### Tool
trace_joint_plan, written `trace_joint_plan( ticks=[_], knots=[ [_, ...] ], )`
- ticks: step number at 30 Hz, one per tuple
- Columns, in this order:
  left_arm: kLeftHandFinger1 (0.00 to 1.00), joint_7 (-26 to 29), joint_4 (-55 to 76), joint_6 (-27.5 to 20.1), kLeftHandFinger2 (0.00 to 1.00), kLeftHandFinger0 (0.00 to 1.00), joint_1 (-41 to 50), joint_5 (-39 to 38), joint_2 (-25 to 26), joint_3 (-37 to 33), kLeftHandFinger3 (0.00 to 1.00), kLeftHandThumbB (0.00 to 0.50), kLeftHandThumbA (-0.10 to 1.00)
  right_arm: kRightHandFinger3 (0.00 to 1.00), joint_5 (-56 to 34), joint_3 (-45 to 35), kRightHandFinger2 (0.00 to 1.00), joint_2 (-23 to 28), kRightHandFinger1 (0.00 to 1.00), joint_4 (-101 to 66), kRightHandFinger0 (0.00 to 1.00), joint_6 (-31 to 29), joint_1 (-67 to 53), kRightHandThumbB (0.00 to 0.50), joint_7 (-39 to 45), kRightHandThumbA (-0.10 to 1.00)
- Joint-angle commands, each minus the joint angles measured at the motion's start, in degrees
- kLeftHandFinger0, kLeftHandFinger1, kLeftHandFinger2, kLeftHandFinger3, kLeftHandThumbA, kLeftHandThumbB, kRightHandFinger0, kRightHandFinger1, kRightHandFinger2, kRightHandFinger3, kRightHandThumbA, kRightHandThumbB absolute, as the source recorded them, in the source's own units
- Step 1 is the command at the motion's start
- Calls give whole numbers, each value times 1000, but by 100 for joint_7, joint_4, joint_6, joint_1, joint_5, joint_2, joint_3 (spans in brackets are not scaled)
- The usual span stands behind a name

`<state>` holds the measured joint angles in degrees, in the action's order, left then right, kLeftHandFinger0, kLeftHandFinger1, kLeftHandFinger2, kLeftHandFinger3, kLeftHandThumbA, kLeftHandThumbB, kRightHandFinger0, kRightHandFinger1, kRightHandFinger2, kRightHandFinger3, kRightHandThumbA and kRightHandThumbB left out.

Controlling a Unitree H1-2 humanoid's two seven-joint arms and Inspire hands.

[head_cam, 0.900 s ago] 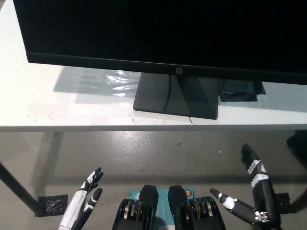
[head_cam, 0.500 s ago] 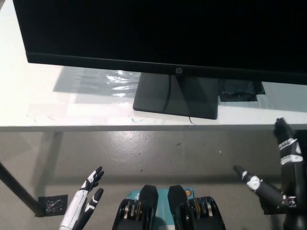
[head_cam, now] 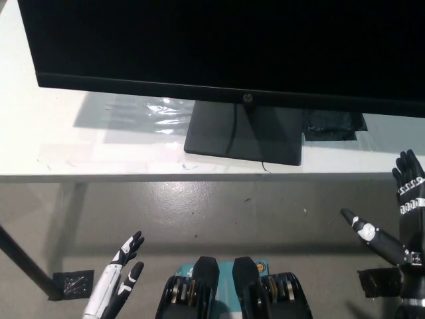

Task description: The monitor is being placed at the center of the desk and the robot uses its right hand to grab on the right side of the monitor and tilt the angle of the montior sideways.

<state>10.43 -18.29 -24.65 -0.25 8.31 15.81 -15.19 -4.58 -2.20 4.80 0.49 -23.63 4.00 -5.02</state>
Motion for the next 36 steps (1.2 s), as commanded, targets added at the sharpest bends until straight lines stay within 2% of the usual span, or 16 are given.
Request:
trace_joint_plan(
  ticks=[1, 6, 8, 10, 11, 16, 18, 23, 25, 28, 31, 32, 36],
  knots=[
    [1000, 163, 51, -228, 1000, 1000, -31, -63, 126, -1, 1000, 222, 1000, 1000, -496, -147, 1000, 138, 1000, 91, 1000, 153, 248, 299, 246, 1000],
    [1000, 170, 43, -228, 1000, 1000, -33, -62, 137, -27, 1000, 199, 1000, 1000, -668, -249, 1000, 236, 1000, 299, 1000, 224, 412, 266, 346, 1000],
    [1000, 167, 35, -228, 1000, 1000, -25, -60, 138, -29, 1000, 206, 1000, 1000, -721, -282, 1000, 257, 1000, 301, 1000, 239, 463, 254, 381, 1000],
    [1000, 196, 34, -228, 1000, 1000, 3, -33, 135, -43, 1000, 212, 1000, 1000, -765, -352, 1000, 262, 1000, 252, 1000, 303, 531, 261, 352, 1000],
    [1000, 225, 40, -228, 1000, 1000, 35, -11, 127, -53, 1000, 213, 1000, 1000, -832, -378, 1000, 265, 1000, 219, 1000, 326, 539, 283, 382, 1000],
    [1000, 209, 85, -228, 1000, 1000, 140, -37, 117, -71, 1000, 216, 1000, 1000, -830, -434, 1000, 292, 1000, 158, 1000, 360, 549, 288, 440, 1000],
    [1000, 173, 79, -228, 1000, 1000, 201, -63, 115, -81, 1000, 220, 1000, 1000, -850, -471, 1000, 307, 1000, 138, 1000, 419, 684, 319, 430, 1000],
    [1000, 201, 106, -228, 1000, 1000, 229, -29, 131, -103, 1000, 218, 1000, 1000, -829, -515, 1000, 276, 1000, 121, 1000, 492, 722, 321, 436, 1000],
    [1000, 195, 113, -228, 1000, 1000, 213, -52, 125, -97, 1000, 223, 1000, 1000, -787, -540, 1000, 274, 1000, 182, 1000, 562, 861, 317, 397, 1000],
    [1000, 230, 105, -228, 1000, 1000, 197, -14, 127, -109, 1000, 220, 1000, 1000, -828, -557, 1000, 297, 1000, 259, 1000, 593, 977, 275, 436, 1000],
    [1000, 240, 101, -228, 1000, 1000, 191, -4, 127, -115, 1000, 217, 1000, 1000, -846, -578, 1000, 297, 1000, 290, 1000, 629, 1033, 274, 450, 1000],
    [1000, 230, 85, -228, 1000, 1000, 188, -18, 138, -123, 1000, 237, 1000, 1000, -1151, -613, 1000, 290, 1000, 367, 1000, 780, 1166, 265, 536, 1000],
    [1000, 219, 93, -228, 1000, 1000, 192, -41, 128, -114, 1000, 229, 1000, 1000, -1570, -674, 1000, 279, 1000, 403, 1000, 997, 1300, 254, 666, 1000]
  ],
)
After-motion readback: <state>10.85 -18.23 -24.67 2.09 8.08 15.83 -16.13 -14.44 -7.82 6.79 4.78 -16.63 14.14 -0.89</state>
